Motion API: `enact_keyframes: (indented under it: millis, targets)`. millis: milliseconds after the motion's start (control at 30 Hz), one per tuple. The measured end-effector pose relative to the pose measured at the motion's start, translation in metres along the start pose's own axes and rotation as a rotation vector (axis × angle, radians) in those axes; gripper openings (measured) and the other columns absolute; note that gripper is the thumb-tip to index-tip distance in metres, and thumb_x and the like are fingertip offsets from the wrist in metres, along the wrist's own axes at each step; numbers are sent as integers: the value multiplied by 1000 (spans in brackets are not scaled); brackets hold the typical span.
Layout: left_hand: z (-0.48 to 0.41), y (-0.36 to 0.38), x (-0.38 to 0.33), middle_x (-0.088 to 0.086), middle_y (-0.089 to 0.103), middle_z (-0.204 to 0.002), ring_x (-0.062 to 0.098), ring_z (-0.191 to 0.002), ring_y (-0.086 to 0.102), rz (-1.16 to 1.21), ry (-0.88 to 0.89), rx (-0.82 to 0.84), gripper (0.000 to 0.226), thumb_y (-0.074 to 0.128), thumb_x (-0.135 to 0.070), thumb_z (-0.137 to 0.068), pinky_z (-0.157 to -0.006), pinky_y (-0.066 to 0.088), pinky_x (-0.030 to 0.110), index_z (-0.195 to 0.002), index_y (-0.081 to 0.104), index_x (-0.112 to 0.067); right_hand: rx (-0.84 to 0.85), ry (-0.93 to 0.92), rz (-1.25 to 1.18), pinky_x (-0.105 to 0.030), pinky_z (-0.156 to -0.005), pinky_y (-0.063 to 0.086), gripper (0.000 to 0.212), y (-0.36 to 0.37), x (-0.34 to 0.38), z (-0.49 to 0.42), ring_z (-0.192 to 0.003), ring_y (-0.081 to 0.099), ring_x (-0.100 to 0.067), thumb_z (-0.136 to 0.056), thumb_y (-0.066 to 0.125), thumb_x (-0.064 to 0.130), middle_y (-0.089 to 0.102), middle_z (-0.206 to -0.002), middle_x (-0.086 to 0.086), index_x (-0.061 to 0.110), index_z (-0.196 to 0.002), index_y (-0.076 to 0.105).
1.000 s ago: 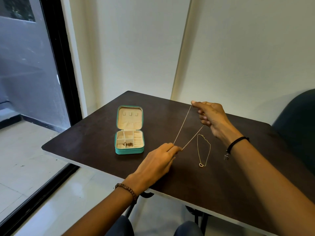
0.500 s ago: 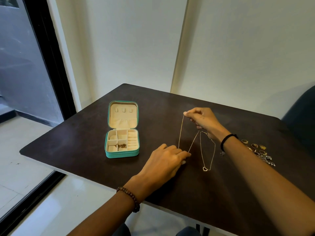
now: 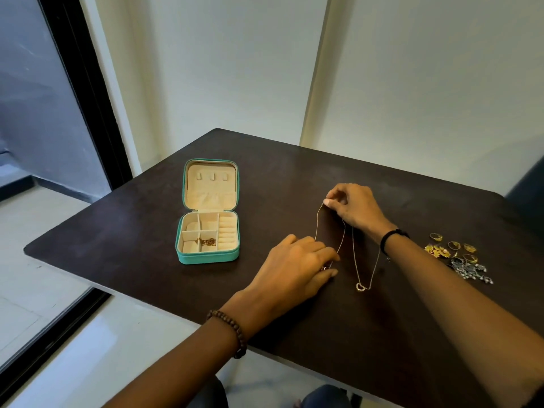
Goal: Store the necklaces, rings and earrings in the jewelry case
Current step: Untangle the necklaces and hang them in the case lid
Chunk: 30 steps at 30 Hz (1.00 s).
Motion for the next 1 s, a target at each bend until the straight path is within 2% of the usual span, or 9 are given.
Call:
enact_keyframes:
  millis: [67, 133, 333, 433, 600, 733, 867, 933, 1000]
  targets:
    - [2, -4, 1, -8, 60, -123, 8, -111, 51, 10, -12, -27, 33, 46, -41, -101, -91, 33, 25, -130, 55, -27, -22, -23, 41, -41, -84, 58, 11, -2, 3, 3, -92, 63, -15, -93, 71, 29, 68, -101, 0, 20, -99, 70]
    - [5, -10, 4, -9, 61, -121, 7, -110, 51, 16, -30, -54, 31, 47, -40, -101, -90, 32, 24, -128, 57, -28, -44, -45, 49, -43, -84, 59, 7, -6, 10, 8, -90, 63, -15, -94, 70, 29, 66, -99, 1, 22, -96, 70]
    - [17, -37, 18, -9, 64, -116, 7, -106, 54, -12, -122, -159, 26, 53, -36, -98, -90, 38, 27, -122, 61, -28, -57, -152, 15, -31, -78, 56, 7, -13, 57, 32, -87, 63, -13, -95, 69, 24, 68, -96, 0, 18, -95, 71]
    - [27, -56, 28, -7, 66, -110, 10, -102, 57, -22, -181, -213, 24, 57, -33, -97, -91, 44, 33, -118, 64, -25, -35, -216, -26, -27, -76, 52, 9, -10, 92, 48, -85, 63, -11, -94, 68, 24, 69, -94, 1, 16, -94, 72]
    - [54, -82, 52, -2, 68, -105, 12, -97, 61, 6, -275, -259, 23, 62, -29, -94, -88, 52, 40, -116, 66, -21, 32, -339, -68, -29, -76, 54, 10, 9, 148, 73, -85, 62, -9, -95, 66, 27, 68, -93, 4, 18, -95, 72]
    - [82, -99, 80, 0, 67, -118, 18, -111, 58, -20, -417, -284, 25, 65, -27, -92, -95, 50, 41, -118, 65, -26, 77, -364, -101, -28, -76, 56, 10, 28, 183, 83, -87, 62, -8, -95, 68, 27, 68, -97, 3, 19, -99, 72]
    - [117, -109, 114, 1, 57, -134, 17, -122, 50, -36, -599, -415, 44, 65, -30, -91, -95, 39, 28, -133, 53, -22, 123, -353, -142, -28, -78, 56, 12, 48, 207, 89, -91, 61, -9, -96, 67, 22, 68, -106, 1, 17, -106, 71]
    - [131, -107, 129, 2, 51, -141, 18, -128, 46, 20, -719, -423, 56, 64, -33, -92, -98, 41, 31, -142, 42, -20, 138, -347, -128, -31, -81, 57, 14, 59, 214, 91, -91, 61, -9, -98, 65, 22, 68, -107, 1, 17, -109, 70]
    - [140, -98, 143, 4, 49, -143, 20, -131, 45, 135, -805, -376, 58, 61, -34, -94, -99, 45, 37, -146, 37, -21, 165, -332, -108, -36, -84, 59, 18, 70, 218, 92, -95, 62, -10, -99, 63, 23, 68, -112, 0, 18, -114, 70]
Point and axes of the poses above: each hand's wrist, its own z-axis away from the middle knuckle, its own y-axis out of the palm, x = y × z, the point moved 7 cm from there along -z, towards the middle knuckle
